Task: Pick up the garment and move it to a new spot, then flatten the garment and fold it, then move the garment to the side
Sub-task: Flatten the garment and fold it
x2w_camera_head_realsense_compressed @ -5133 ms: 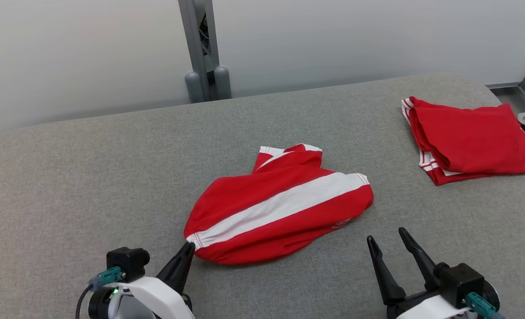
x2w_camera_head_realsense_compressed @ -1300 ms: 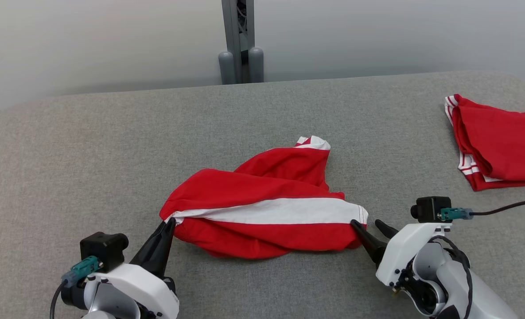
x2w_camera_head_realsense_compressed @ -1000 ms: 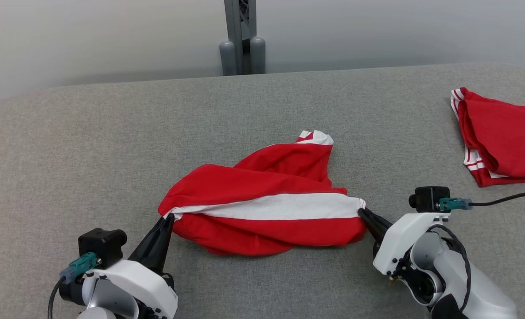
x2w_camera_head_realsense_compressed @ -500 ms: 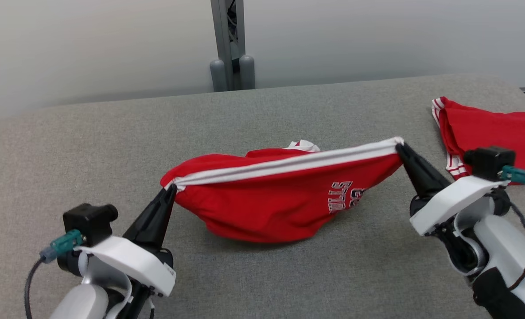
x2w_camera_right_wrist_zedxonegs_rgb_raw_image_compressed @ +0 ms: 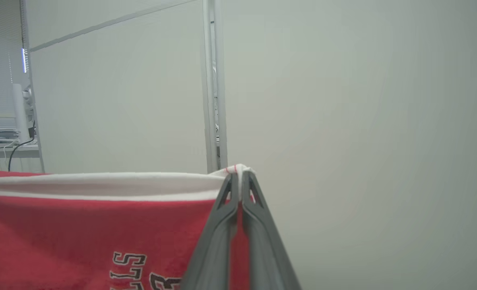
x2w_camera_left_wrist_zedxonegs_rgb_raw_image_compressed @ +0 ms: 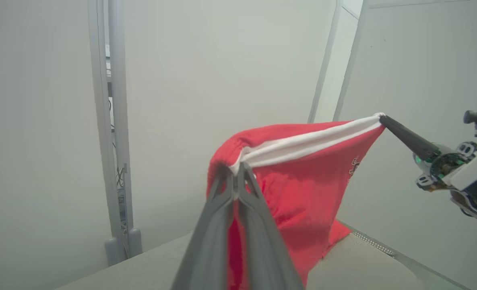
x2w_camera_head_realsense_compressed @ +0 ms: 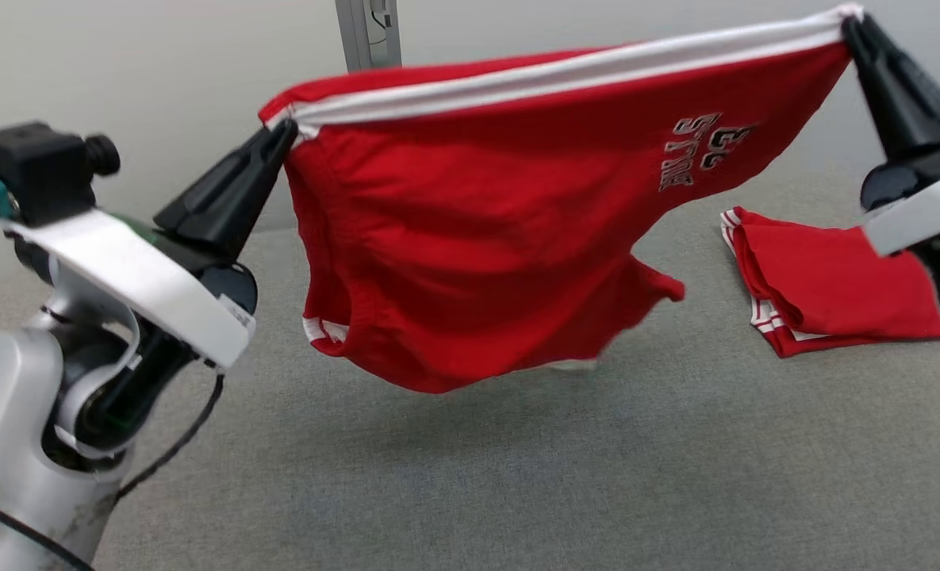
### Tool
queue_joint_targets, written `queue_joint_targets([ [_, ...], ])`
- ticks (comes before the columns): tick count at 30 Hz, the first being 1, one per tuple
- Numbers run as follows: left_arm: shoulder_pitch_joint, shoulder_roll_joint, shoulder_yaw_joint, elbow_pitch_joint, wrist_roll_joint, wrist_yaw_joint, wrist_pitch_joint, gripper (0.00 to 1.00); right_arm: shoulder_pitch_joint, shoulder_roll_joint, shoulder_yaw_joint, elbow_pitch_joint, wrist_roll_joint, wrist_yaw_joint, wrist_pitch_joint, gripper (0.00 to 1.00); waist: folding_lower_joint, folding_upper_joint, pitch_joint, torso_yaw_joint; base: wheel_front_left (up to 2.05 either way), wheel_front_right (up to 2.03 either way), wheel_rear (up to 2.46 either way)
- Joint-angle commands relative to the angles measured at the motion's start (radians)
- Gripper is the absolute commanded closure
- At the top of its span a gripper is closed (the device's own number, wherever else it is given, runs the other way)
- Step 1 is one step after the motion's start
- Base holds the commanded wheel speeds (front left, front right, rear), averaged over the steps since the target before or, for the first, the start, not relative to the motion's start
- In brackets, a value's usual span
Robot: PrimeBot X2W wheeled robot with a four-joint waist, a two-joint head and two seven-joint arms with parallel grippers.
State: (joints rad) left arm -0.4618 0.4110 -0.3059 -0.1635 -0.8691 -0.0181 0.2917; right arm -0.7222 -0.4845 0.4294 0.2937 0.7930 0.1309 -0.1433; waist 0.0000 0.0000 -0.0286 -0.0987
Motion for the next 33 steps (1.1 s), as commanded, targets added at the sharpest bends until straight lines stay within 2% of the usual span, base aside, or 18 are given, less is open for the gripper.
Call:
queue_joint_targets([
  [1,-0.063,0.012,0.011,-0.005,-0.027,-0.005,0.041,1.0,-0.045,-0.025,-0.029,-0.014,-0.04,0.0,0.022,1.0,0.0,0.0,-0.008,-0.007,0.0,0.0,0.0],
  [6,-0.158,0.018,0.016,0.019,-0.051,0.0,0.102,1.0,-0.112,-0.024,-0.061,-0.021,-0.091,0.0,0.067,1.0,0.0,0.0,-0.015,-0.016,0.0,0.0,0.0],
  [11,-0.224,0.003,-0.012,0.081,-0.064,-0.016,0.14,1.0,-0.153,-0.001,-0.061,0.004,-0.125,0.0,0.114,1.0,0.0,0.0,-0.01,-0.024,0.0,0.0,0.0],
  [17,-0.312,-0.004,-0.059,0.228,-0.013,-0.061,0.125,1.0,-0.224,0.089,-0.046,0.148,-0.144,0.0,0.137,1.0,0.0,0.0,0.049,-0.039,0.0,0.0,0.0],
  [20,-0.403,-0.011,-0.085,0.312,0.029,-0.081,0.1,1.0,-0.31,0.148,-0.033,0.24,-0.164,0.0,0.118,1.0,0.0,0.0,0.119,-0.042,0.0,0.0,0.0],
  [27,-0.7,-0.016,-0.136,0.518,0.164,-0.111,-0.103,1.0,-0.596,0.286,-0.043,0.488,-0.236,0.0,0.045,1.0,0.0,0.0,0.367,-0.043,0.0,0.0,0.0],
  [28,-0.803,-0.006,-0.167,0.57,0.201,-0.112,-0.168,1.0,-0.702,0.312,-0.064,0.556,-0.262,0.0,0.015,1.0,0.0,0.0,0.457,-0.046,0.0,0.0,0.0],
  [33,-1.013,0.042,-0.281,0.707,0.246,-0.112,-0.353,1.0,-0.913,0.38,-0.14,0.707,-0.376,0.0,-0.104,1.0,0.0,0.0,0.629,-0.078,0.0,0.0,0.0],
])
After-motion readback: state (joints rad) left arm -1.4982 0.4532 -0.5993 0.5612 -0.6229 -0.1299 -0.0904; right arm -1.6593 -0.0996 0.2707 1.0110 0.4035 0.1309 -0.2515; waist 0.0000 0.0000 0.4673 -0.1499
